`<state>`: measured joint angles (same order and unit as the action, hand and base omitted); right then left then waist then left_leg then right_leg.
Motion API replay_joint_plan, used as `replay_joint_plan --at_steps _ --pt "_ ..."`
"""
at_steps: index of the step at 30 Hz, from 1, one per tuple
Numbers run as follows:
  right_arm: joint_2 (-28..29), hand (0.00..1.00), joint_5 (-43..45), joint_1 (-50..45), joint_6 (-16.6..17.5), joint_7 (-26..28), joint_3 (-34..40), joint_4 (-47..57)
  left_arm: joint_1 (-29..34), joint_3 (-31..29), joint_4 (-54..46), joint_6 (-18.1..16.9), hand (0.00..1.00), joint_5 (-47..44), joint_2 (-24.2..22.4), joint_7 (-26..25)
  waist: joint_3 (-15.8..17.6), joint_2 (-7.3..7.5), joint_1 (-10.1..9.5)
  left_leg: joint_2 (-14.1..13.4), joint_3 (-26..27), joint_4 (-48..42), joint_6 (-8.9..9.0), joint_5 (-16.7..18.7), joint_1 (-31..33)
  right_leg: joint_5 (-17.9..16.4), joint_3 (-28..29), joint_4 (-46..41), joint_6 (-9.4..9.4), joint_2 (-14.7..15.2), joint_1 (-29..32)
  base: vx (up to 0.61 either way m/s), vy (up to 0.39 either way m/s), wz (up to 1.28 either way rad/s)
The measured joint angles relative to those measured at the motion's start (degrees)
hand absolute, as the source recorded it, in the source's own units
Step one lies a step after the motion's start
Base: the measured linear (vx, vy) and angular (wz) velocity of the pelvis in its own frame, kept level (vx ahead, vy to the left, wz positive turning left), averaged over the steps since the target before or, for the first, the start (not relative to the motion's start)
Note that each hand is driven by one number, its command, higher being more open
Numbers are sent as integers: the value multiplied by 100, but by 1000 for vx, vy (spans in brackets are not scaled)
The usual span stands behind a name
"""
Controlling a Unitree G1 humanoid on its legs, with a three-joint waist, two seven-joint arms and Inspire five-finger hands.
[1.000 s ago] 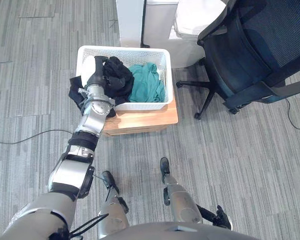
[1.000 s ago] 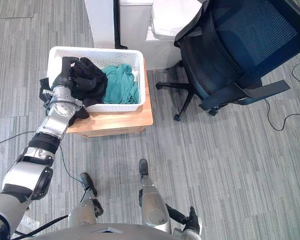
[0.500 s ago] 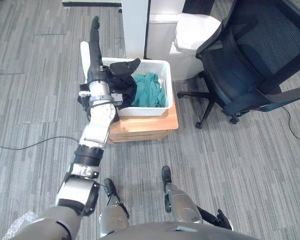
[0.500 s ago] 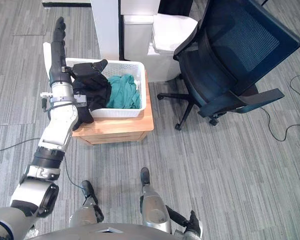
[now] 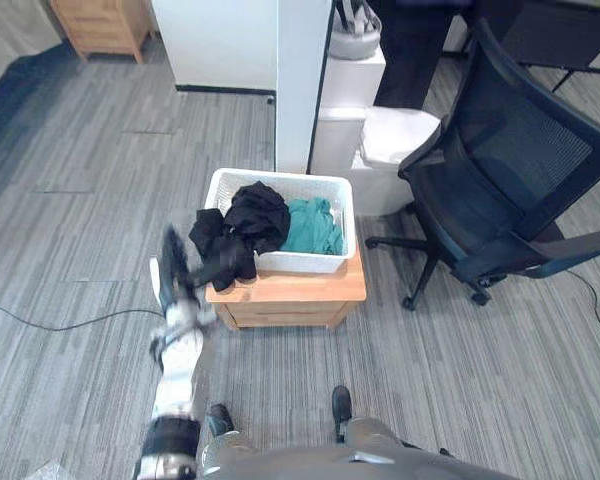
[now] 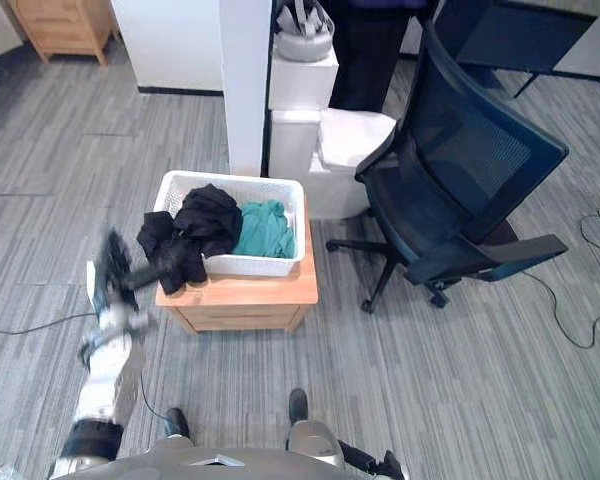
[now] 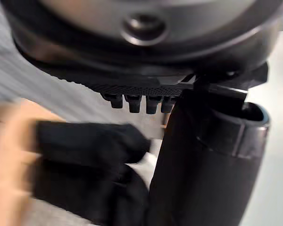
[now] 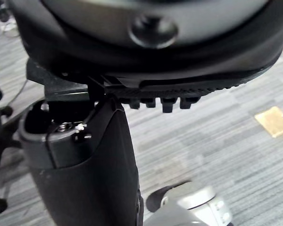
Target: Tidy up the quilt and then pick up the clothes from the bed and put them into the laundry hamper
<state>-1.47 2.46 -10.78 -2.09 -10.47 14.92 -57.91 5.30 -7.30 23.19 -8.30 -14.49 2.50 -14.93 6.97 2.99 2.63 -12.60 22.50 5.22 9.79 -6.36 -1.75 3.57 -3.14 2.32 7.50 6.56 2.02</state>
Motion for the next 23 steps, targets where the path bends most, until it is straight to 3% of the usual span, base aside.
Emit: replay_joint_plan --at_steps 2,4,5,7,9,17,23 --pt "-3 100 -1 51 0 3 0 25 169 -303 885 150 100 -50 -157 228 -16 -9 -69 -1 21 0 7 43 -101 -38 -8 -4 13 4 -99 0 0 0" --pt "-5 100 -175 48 1 8 -4 27 367 -1012 2430 481 100 -36 -423 454 -182 -61 -126 1 48 1 22 101 -147 -72 -9 -2 12 12 -134 15 3 3" --pt "-3 100 -193 49 10 7 -12 28 362 -1316 2611 637 100 -54 -400 504 -223 -55 -127 -6 21 1 37 111 -120 -84 -51 -2 3 9 -139 40 1 4" --pt "-27 100 -192 79 15 5 -97 18 438 -1954 3365 627 100 -115 -285 671 -331 -88 -178 -3 46 1 70 154 -197 -85 -41 42 3 11 -222 17 -1 2" --pt "-98 100 -180 51 18 38 -214 8 473 -2233 3672 683 100 -83 -252 769 -381 -127 -254 15 51 2 72 188 -276 -86 -46 86 2 25 -297 0 0 0" --pt "-277 100 111 45 46 117 -607 -57 670 -2502 3778 860 100 166 -298 858 -490 -212 -258 2 69 1 98 233 -292 -128 -28 94 -4 8 -307 10 0 -2" --pt "-332 100 79 100 121 119 -650 -210 657 -2121 3824 853 100 702 -194 846 -569 -223 -255 6 60 0 85 237 -304 -112 -8 127 24 2 -315 28 0 -3"
